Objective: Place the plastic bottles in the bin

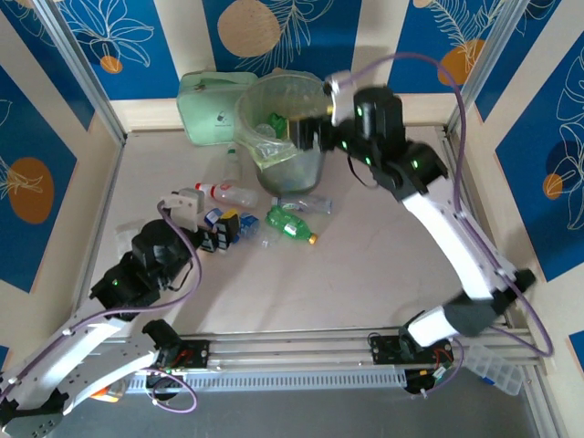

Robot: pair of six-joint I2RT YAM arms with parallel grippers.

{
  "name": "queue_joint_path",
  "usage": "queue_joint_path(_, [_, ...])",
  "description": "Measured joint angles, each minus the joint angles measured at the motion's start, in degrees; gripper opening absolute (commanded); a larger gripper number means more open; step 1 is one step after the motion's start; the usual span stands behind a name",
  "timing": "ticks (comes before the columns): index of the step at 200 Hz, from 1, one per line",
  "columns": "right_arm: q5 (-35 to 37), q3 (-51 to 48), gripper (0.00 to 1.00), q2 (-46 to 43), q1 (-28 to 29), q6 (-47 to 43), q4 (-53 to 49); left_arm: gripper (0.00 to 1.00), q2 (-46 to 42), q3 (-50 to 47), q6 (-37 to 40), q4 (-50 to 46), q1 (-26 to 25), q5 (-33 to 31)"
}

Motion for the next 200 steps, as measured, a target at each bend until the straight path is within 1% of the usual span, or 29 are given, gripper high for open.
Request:
queue_joint_path(16, [-0.7, -13.9, 0.89, -8.8, 0.3, 3.7, 1.9, 0.99, 1.2, 0.0, -2.3, -1.7, 0.0, -0.4])
queue_joint_path(31, [-1.4, -23.4, 0.89, -15.7, 0.5, 6.8, 2.2, 0.99, 1.7, 0.0, -4.7, -3.5, 0.0, -1.5])
queue_joint_path(50, [-1.9, -31.9, 0.88, -23.7, 0.6, 10.2, 2.2, 0.99, 1.9, 0.0, -8.5, -5.6, 0.0, -3.0])
queue_joint_path(77, [-2.0, -40.9, 0.88, -35.1, 0.6, 14.0, 1.8, 0.99, 3.1, 0.0, -14.9, -9.1, 0.9, -4.8])
queue_joint_path(101, [-1.9, -46.5, 0.88, -42.5, 0.5, 16.3, 0.3, 0.99, 6.2, 0.1, -21.6, -13.2, 3.9, -5.0])
queue_joint_path(130, [-2.1, -50.9, 0.88, -48.1, 0.0, 18.1, -1.7, 0.99, 11.5, 0.2, -30.6, -18.1, 10.7, -2.9])
queue_joint_path(164, [-3.2, -53.5, 0.88, -50.8, -0.9, 19.7, -3.8, 1.00, 16.9, 1.1, -38.7, -23.1, 16.6, 0.5])
queue_joint_path(200, [-5.4, -55.9, 0.88, -51.4, -2.2, 21.3, -4.3, 0.99, 24.2, 4.1, -44.5, -27.4, 20.9, 3.2])
